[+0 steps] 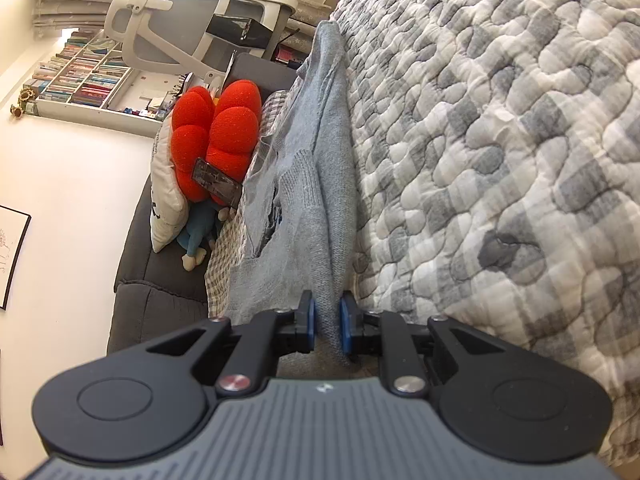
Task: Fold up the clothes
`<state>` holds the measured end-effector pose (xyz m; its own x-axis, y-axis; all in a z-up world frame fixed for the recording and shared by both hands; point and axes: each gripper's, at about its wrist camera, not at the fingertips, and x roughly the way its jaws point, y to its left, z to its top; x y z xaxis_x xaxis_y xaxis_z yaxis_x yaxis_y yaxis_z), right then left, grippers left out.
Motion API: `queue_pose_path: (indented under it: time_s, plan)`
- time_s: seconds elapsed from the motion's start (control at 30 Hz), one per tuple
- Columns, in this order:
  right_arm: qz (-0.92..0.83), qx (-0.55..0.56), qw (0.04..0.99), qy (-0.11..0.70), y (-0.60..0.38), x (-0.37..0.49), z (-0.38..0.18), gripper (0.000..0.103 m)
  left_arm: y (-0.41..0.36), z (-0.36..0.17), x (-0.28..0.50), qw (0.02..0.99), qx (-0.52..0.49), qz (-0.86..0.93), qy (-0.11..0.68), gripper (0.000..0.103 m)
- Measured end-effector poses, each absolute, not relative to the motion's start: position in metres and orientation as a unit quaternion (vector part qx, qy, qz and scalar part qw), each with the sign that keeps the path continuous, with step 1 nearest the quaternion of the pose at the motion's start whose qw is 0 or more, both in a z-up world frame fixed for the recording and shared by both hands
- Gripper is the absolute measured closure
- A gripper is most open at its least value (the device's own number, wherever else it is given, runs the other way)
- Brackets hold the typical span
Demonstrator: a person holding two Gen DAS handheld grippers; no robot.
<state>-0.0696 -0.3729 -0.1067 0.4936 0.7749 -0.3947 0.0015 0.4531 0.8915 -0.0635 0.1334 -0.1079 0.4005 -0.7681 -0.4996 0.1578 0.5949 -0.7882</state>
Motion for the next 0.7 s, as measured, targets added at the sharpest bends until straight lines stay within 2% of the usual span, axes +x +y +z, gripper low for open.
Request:
queue_pose_path:
  time_s: [0.1,0.17,0.2,0.23,0.3,0.47,0.7]
  plan:
    - [0.259,0.414,0.764,0.422,-0.377,-0.072,-0.095,0.082,0.138,-0.096,-0.062,0.781,-0.307,-0.308,0.448,0.077]
    - [0.255,0.387,0.783,0.415,-0.379,-0.073,-0.085,0.082,0.142,-0.088,-0.061,0.792,-0.288,-0.31,0.44,0.06]
    - [0.254,0.376,0.791,0.41,-0.378,-0.073,-0.08,0.08,0.144,-0.082,-0.06,0.802,-0.277,-0.308,0.431,0.059]
    - [0.254,0.365,0.8,0.403,-0.377,-0.072,-0.074,0.073,0.145,-0.077,-0.058,0.81,-0.269,-0.306,0.421,0.057]
    - [0.256,0.348,0.814,0.389,-0.37,-0.068,-0.066,0.067,0.145,-0.07,-0.051,0.822,-0.258,-0.301,0.407,0.056]
    - [0.247,0.298,0.85,0.357,-0.342,-0.053,-0.059,0.067,0.13,-0.068,-0.028,0.851,-0.23,-0.278,0.382,0.057]
    - [0.248,0.272,0.859,0.356,-0.321,-0.032,-0.071,0.067,0.11,-0.074,-0.016,0.874,-0.201,-0.26,0.357,0.058]
